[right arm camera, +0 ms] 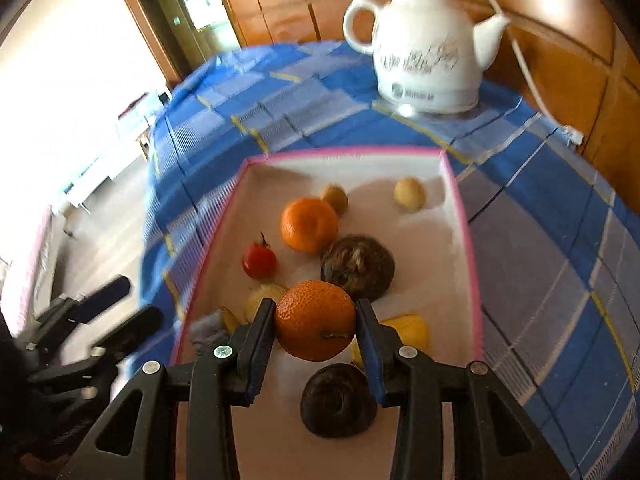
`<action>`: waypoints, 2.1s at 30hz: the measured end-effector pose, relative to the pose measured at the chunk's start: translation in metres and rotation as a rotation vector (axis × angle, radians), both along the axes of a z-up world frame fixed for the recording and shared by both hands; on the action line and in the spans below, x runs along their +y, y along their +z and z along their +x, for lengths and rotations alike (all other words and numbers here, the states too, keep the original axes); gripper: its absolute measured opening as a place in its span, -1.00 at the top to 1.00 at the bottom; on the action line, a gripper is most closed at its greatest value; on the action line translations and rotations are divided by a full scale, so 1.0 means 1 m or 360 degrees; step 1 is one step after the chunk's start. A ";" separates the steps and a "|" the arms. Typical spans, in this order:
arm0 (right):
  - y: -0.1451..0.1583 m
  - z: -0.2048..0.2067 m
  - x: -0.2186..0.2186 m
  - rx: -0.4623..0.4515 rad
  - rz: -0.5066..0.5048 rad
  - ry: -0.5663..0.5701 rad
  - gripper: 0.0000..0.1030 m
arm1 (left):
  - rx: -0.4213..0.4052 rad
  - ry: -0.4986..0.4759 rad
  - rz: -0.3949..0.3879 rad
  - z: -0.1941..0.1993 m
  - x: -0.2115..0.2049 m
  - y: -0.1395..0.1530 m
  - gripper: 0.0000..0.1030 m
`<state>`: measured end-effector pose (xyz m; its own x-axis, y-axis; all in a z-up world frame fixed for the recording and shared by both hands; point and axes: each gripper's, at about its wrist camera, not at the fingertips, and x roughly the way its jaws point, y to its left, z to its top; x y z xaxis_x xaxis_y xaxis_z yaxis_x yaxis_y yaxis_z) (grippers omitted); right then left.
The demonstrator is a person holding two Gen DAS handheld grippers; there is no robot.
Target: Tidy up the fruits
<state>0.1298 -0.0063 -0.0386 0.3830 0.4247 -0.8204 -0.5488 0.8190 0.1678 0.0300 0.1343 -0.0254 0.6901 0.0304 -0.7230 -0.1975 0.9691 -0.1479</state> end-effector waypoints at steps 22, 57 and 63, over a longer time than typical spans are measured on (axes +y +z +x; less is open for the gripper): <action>0.013 -0.031 -0.048 -0.0059 0.0149 -0.0157 0.05 | -0.0020 -0.0019 0.0002 -0.003 -0.010 0.003 -0.14; 0.023 -0.115 -0.104 -0.0410 -0.0034 -0.0537 -0.06 | -0.0260 -0.0077 0.0170 -0.060 -0.075 0.039 -0.99; 0.023 -0.116 -0.102 -0.0412 -0.0037 -0.0533 -0.06 | -0.0257 -0.0062 0.0232 -0.060 -0.081 0.038 -0.99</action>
<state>0.0134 -0.1086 -0.0151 0.6914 0.2242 -0.6868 -0.2734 0.9611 0.0385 -0.0299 0.0538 0.0125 0.7994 0.0976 -0.5928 -0.1449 0.9889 -0.0325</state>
